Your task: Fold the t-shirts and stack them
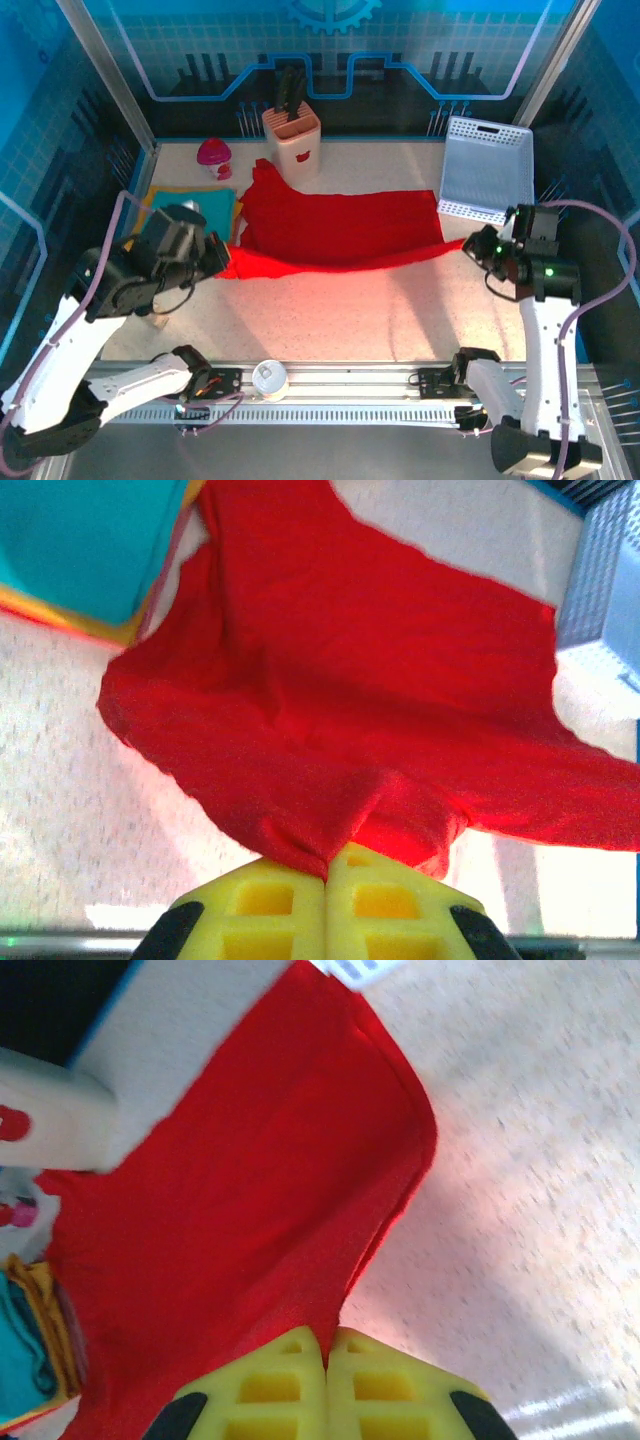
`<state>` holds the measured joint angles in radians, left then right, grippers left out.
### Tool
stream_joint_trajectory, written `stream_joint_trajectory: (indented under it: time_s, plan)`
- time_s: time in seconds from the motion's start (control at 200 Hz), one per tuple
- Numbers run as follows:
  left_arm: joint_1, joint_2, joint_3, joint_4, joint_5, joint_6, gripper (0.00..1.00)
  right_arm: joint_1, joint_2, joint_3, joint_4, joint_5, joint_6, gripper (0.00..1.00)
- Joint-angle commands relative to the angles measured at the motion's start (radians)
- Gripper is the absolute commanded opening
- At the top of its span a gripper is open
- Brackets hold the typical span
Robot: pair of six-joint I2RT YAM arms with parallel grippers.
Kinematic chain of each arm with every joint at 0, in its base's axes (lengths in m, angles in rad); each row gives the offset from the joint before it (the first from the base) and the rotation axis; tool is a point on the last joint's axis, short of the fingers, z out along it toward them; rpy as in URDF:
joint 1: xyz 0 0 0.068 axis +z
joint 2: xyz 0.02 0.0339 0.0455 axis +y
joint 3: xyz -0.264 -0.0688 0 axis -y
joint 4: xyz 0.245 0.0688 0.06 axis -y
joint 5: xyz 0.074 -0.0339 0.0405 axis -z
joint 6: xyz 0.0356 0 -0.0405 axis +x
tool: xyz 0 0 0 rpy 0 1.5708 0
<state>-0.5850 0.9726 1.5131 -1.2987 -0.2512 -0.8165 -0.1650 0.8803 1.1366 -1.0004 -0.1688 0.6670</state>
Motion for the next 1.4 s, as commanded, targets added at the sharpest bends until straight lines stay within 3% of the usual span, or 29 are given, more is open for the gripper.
stream_joint_trajectory:
  time_s: [0.0,0.16,0.375,0.48,0.695,0.971,1.086,1.311,1.396]
  plan:
    - [0.112,0.088,0.095,0.102,0.129,0.222,0.00,-0.005,0.048,0.108,0.089,-0.062,-0.050,0.00]
    - [0.226,0.221,0.271,0.209,0.304,0.331,0.00,0.014,0.128,0.298,0.109,-0.061,-0.093,0.00]
    - [0.232,0.415,0.803,0.131,0.388,0.468,0.00,0.032,0.128,0.524,0.184,-0.120,-0.180,0.00]
    - [0.232,0.432,0.950,0.132,0.445,0.525,0.00,0.034,0.098,0.571,0.228,-0.178,-0.216,0.00]
    - [0.232,0.326,0.966,0.240,0.526,0.648,0.00,0.055,0.024,0.657,0.239,-0.138,-0.279,0.00]
    - [0.232,0.159,0.814,0.478,0.571,0.736,0.00,0.068,-0.088,0.702,0.276,-0.030,-0.264,0.00]
    - [0.232,0.140,0.802,0.523,0.593,0.750,0.00,0.070,-0.115,0.727,0.277,0.020,-0.260,0.00]
    - [0.232,0.214,0.870,0.514,0.531,0.807,0.00,0.081,-0.065,0.809,0.213,0.080,-0.235,0.00]
    - [0.232,0.244,0.815,0.532,0.491,0.816,0.00,0.083,-0.020,0.798,0.171,0.073,-0.220,0.00]
